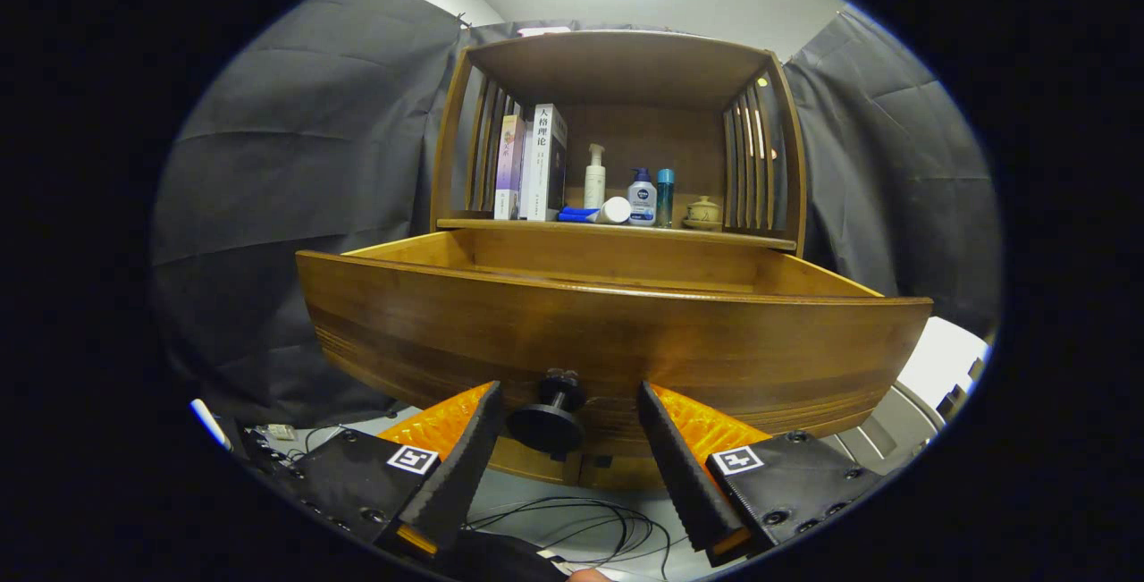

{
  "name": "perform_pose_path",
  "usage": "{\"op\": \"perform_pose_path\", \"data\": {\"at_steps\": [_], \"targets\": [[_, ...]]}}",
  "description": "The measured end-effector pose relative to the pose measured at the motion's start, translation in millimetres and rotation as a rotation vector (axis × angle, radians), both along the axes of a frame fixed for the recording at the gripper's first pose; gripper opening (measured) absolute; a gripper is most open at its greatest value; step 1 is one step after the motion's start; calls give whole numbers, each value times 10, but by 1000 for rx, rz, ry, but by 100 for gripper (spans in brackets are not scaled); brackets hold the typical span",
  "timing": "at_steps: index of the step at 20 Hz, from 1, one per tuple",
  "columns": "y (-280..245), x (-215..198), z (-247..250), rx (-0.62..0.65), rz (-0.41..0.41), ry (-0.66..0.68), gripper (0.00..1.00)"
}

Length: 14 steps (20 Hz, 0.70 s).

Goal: Pull open the drawer, take out the items inside it, and place them on the countertop above the cabinet.

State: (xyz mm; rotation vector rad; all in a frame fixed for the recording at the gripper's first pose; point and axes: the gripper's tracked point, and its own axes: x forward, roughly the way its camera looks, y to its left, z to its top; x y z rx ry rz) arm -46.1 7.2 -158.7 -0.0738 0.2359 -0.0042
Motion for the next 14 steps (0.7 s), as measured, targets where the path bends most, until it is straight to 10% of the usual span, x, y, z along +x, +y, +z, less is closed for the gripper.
{"op": "perform_pose_path", "data": {"at_steps": [14], "targets": [[-72, 157, 18, -27, -63, -24, 98]]}}
